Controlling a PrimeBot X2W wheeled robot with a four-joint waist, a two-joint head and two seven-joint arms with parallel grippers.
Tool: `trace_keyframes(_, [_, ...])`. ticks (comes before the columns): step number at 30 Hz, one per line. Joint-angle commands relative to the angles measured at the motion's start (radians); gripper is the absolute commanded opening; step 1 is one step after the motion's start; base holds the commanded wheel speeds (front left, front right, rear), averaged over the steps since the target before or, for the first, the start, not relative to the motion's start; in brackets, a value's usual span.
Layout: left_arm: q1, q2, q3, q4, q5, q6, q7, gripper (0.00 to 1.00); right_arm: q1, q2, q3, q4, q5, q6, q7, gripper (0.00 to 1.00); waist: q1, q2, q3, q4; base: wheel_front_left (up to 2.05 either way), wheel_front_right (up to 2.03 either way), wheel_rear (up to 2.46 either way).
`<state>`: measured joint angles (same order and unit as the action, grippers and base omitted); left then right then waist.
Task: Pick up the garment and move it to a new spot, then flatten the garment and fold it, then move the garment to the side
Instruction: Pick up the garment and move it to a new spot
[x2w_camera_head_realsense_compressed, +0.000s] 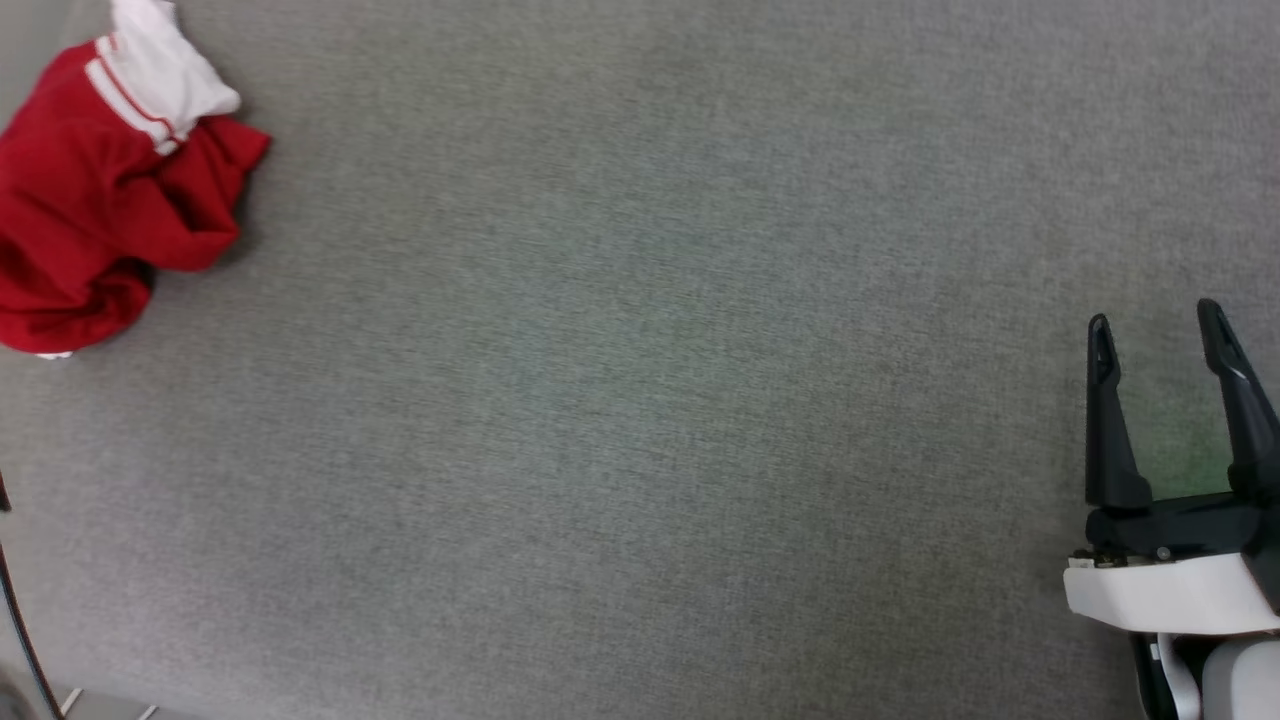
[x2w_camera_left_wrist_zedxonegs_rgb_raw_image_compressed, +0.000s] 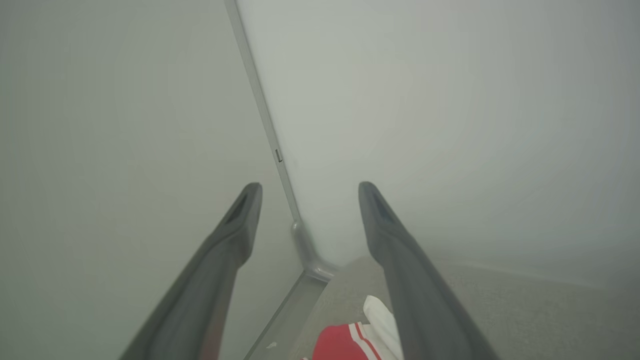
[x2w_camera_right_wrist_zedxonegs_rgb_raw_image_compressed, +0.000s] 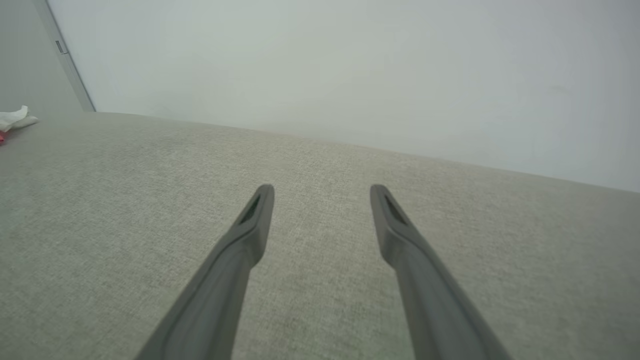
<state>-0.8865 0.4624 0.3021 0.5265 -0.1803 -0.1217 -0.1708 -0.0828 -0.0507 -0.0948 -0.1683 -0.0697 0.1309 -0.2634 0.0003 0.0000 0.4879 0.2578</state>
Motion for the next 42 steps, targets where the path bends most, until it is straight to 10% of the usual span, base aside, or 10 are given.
trace_keyframes(1, [-0.036,0.019,-0.02,0.037,-0.033,-0.006,0.056,1.0,-0.011,0.001,-0.005,-0.016,-0.007,0.0,-0.002,1.0,-0.0003,0.0,0.039,-0.033,0.0,0.0,0.0])
trace_keyframes(18, [-0.086,0.333,-0.46,0.103,-0.603,-0.007,0.756,1.0,-0.039,0.001,-0.008,-0.085,-0.047,0.0,-0.002,1.0,-0.0003,0.0,0.157,-0.071,0.0,0.0,0.0])
trace_keyframes(32, [-0.008,0.243,-0.691,0.218,-0.711,-0.009,0.891,1.0,-0.064,-0.002,0.003,-0.064,-0.059,0.0,-0.002,1.0,-0.0003,0.0,0.199,-0.097,0.0,0.0,0.0])
trace_keyframes(34, [-0.012,0.252,-0.715,0.227,-0.711,-0.011,0.872,0.0,-0.067,-0.001,0.007,-0.06,-0.056,0.0,-0.002,1.0,-0.0003,0.0,0.191,-0.102,0.0,0.0,0.0])
trace_keyframes(42, [-0.132,0.366,-0.721,0.194,-0.675,-0.007,0.661,0.0,-0.045,0.0,0.011,-0.041,-0.035,0.0,-0.002,1.0,-0.0003,0.0,0.106,-0.094,0.0,0.0,0.0])
